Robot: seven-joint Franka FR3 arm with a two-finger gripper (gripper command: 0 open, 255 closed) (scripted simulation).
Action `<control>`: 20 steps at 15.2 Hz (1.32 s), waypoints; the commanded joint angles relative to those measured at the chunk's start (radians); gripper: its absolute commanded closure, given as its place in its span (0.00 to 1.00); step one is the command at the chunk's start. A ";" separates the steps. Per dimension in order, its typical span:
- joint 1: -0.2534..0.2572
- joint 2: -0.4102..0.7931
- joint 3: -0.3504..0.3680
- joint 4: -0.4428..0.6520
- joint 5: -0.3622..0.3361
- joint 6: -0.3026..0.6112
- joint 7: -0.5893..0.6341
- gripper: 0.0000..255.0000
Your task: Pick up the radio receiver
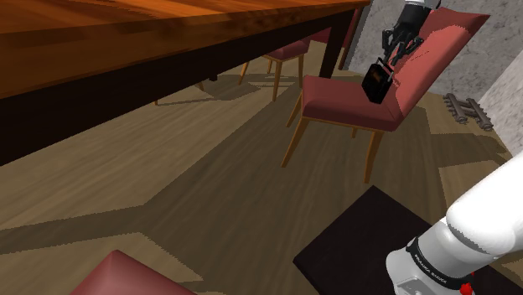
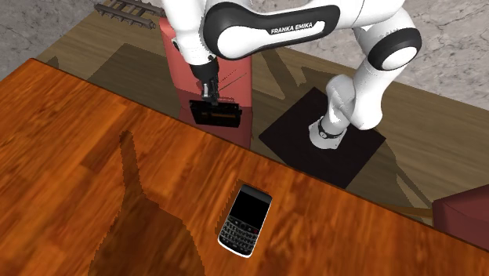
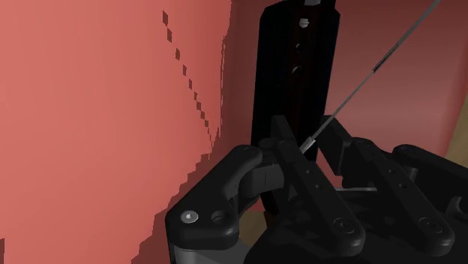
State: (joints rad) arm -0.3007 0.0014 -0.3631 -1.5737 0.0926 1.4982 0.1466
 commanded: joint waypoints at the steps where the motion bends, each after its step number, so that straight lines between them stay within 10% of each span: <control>1: 0.001 0.000 0.001 -0.006 -0.001 -0.002 0.000 1.00; 20: -0.030 0.128 -0.019 0.361 0.050 -0.252 -0.013 1.00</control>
State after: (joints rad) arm -0.3275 0.1174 -0.3810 -1.2448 0.1372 1.2664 0.1342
